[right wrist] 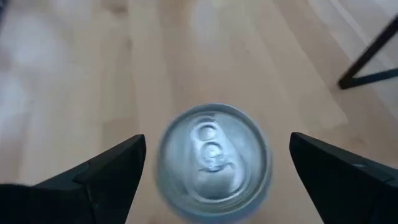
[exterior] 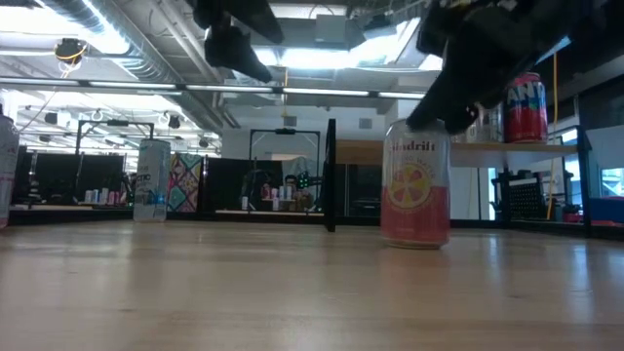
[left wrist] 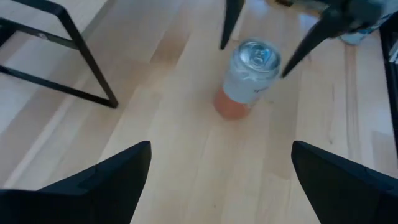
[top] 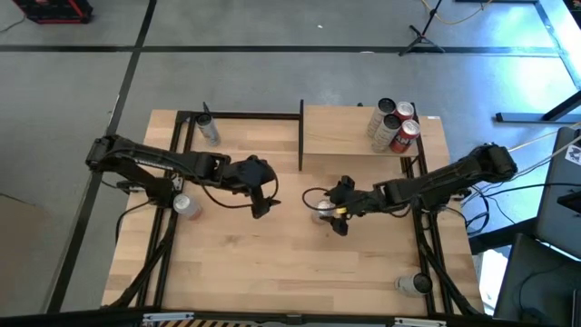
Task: Place canned beverage on shelf
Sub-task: Put the right orange soda can on the shelf
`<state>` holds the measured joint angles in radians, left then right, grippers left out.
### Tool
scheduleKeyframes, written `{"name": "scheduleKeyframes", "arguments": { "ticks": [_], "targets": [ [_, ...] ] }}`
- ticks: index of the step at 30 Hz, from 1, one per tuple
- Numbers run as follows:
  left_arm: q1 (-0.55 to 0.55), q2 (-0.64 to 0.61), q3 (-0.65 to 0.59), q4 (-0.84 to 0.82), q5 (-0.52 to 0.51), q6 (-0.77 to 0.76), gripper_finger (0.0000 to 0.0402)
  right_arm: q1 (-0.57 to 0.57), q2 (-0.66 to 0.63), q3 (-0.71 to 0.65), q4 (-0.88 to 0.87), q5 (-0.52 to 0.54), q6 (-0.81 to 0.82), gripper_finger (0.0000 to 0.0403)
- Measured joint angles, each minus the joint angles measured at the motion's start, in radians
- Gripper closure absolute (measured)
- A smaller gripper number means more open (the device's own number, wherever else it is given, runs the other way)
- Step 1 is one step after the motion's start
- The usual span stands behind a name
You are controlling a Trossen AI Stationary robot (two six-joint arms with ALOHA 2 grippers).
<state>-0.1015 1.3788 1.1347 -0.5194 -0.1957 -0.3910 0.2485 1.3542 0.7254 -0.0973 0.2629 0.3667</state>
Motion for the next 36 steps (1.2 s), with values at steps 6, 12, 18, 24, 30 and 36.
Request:
{"name": "scheduleKeyframes", "arguments": {
  "ticks": [6,12,18,24,30,36],
  "targets": [
    [-0.004,0.0,0.0,0.007,-0.005,0.004,0.0025,0.0,0.071,0.0,0.022,0.007,0.006,0.0019],
    [-0.004,0.0,0.0,0.007,-0.011,0.005,0.0025,0.0,0.083,0.017,0.033,-0.012,-0.005,0.0084],
    [0.0,0.0,0.0,0.008,-0.019,0.008,0.0025,0.0,0.081,0.069,-0.06,-0.003,-0.052,0.0132],
    [0.012,0.0,0.0,0.015,-0.004,0.008,0.0025,-0.01,0.05,0.188,-0.263,0.015,-0.144,0.0132],
    [0.012,0.0,0.0,0.017,-0.004,0.009,0.0025,-0.067,-0.036,0.314,-0.421,-0.053,-0.196,0.0132],
    [0.012,0.0,0.0,0.016,-0.002,0.013,0.0025,-0.14,-0.129,0.473,-0.574,-0.098,-0.276,0.0132]
  ]
}}
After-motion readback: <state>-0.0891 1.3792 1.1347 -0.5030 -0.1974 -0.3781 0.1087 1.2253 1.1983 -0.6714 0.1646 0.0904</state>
